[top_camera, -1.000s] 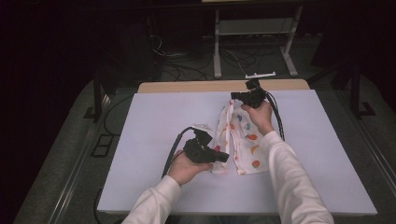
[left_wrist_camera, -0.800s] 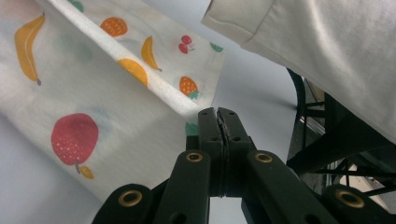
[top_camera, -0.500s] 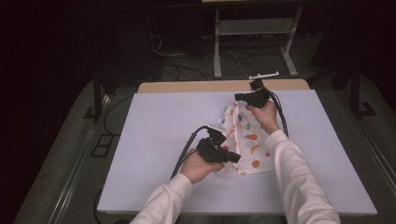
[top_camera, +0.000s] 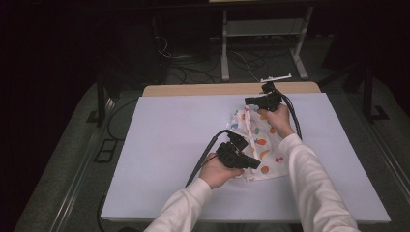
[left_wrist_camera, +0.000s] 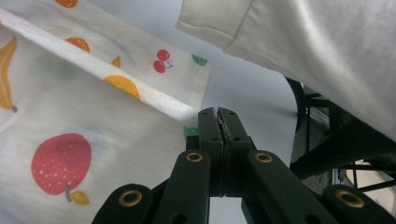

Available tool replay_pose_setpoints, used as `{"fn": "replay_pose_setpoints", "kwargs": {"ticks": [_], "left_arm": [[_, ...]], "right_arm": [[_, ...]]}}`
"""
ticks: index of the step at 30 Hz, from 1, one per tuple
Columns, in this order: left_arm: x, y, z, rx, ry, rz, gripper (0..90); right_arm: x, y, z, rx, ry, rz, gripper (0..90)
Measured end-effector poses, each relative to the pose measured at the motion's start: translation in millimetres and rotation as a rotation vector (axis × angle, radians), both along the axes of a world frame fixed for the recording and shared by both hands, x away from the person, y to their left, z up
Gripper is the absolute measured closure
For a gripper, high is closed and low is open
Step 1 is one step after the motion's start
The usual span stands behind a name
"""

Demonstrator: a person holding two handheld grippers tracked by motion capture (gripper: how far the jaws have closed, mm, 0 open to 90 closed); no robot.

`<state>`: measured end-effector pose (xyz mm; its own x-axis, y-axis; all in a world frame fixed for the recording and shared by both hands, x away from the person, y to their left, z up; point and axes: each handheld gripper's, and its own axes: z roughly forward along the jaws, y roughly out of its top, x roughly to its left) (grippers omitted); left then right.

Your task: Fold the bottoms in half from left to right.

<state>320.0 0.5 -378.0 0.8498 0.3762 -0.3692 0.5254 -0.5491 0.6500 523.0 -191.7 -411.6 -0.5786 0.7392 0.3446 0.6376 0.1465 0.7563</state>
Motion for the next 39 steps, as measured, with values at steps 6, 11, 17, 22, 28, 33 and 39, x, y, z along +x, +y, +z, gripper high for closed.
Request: {"fn": "replay_pose_setpoints", "kwargs": {"ticks": [6,11,17,22,28,33,39], "left_arm": [[4.6,-14.7,-4.3,-0.009,0.008,-0.004,89.2],[7.2,-22.4,-7.0,-0.017,0.007,-0.020,89.2],[7.3,-32.9,-13.0,-0.015,0.012,-0.032,89.2],[8.3,-41.8,-15.6,-0.018,0.018,-0.027,89.2],[8.6,-53.4,-16.0,-0.018,0.014,-0.026,89.2],[11.4,-60.6,-18.2,-0.009,0.019,-0.026,89.2],[14.6,-67.9,-22.6,-0.005,0.023,-0.020,89.2]], "right_arm": [[5.7,-8.2,-6.8,0.008,0.015,0.000,88.8],[7.3,-11.0,-11.7,0.013,0.023,0.007,88.8],[7.7,-17.0,-14.2,-0.012,0.023,0.020,88.8],[7.6,-20.4,-14.9,-0.007,0.025,0.028,88.7],[8.4,-24.1,-15.5,-0.012,0.023,0.036,88.7],[9.8,-29.5,-19.1,-0.008,0.027,0.029,88.7],[12.2,-35.0,-24.0,0.001,0.025,0.021,88.8]]}}
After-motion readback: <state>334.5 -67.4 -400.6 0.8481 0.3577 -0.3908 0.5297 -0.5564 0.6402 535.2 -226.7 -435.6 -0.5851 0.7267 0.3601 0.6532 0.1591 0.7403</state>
